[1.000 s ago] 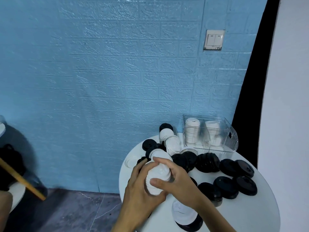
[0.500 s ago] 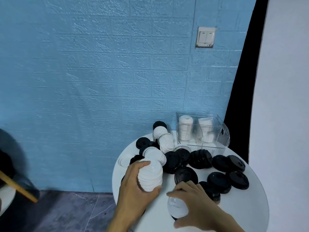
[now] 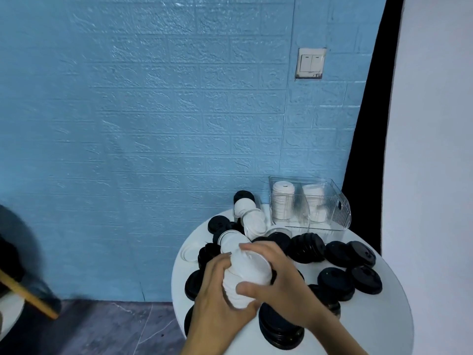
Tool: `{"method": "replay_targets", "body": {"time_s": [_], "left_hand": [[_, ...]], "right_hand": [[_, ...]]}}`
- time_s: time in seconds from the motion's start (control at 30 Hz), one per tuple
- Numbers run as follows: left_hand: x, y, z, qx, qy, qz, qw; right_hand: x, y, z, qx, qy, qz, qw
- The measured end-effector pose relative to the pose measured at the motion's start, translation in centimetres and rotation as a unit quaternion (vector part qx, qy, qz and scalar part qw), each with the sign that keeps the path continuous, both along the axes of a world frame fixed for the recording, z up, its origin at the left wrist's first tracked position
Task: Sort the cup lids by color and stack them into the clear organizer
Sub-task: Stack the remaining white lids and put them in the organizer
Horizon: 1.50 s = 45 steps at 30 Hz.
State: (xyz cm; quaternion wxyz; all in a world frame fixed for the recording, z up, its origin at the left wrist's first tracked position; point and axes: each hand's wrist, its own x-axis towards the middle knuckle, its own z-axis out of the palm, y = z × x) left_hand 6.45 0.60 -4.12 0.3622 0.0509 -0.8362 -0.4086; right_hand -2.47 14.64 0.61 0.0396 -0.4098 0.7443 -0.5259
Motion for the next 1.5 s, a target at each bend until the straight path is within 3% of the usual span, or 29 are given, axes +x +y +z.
{"method": "replay_targets", "body": {"time_s": [0.17,0.43,0.53,0.6,0.7,0.77,0.83,0.9,0.97,1.17,1.37,1.5], "left_hand": [[0.3,-0.4,0.2,0.061,-0.007,-0.004,0.998],[-0.3,-0.8,0.4,-0.010,0.024,-0.003,1.000],[-0.6,-2.2,-0.4,-0.021,0.041,0.016,0.999],[-0.3,-3.3,-1.0,-0.014,0.049,0.037,0.998],[0.2,-4.8,-1.6,0.004,0.056,0.067,0.996],[0.4,-5.6,-1.6,0.007,0.058,0.074,0.996],[0.5,-6.1,-1.6,-0.001,0.062,0.079,0.995],[0.7,-6.6,-1.5,-0.003,0.063,0.081,0.995],[0.8,-6.9,-1.5,-0.002,0.065,0.080,0.995],[0.8,-6.9,-1.7,0.008,0.063,0.072,0.995],[0.4,-6.3,-1.6,0.013,0.062,0.067,0.996],[0.2,-5.6,-1.3,0.017,0.050,0.062,0.997]], "right_hand": [[0.1,-0.9,-0.5,-0.021,-0.030,-0.012,0.999],[0.7,-2.7,0.5,0.088,0.040,0.060,0.994],[-0.6,-3.2,1.4,0.084,-0.082,0.112,0.987],[-2.9,-4.0,1.4,0.051,-0.134,0.096,0.985],[-8.0,-5.4,0.0,0.120,0.010,-0.019,0.993],[-10.1,-6.3,-0.9,0.250,0.142,-0.023,0.958],[-11.1,-7.4,-1.7,0.337,0.213,-0.002,0.917],[-11.5,-8.1,-2.6,0.377,0.278,0.015,0.883],[-11.7,-8.5,-3.3,0.387,0.302,0.010,0.871],[-12.3,-7.6,-4.0,0.340,0.213,0.003,0.916],[-11.6,-5.7,-4.5,0.310,0.187,-0.011,0.932],[-11.1,-4.7,-3.9,0.212,0.122,-0.056,0.968]]}}
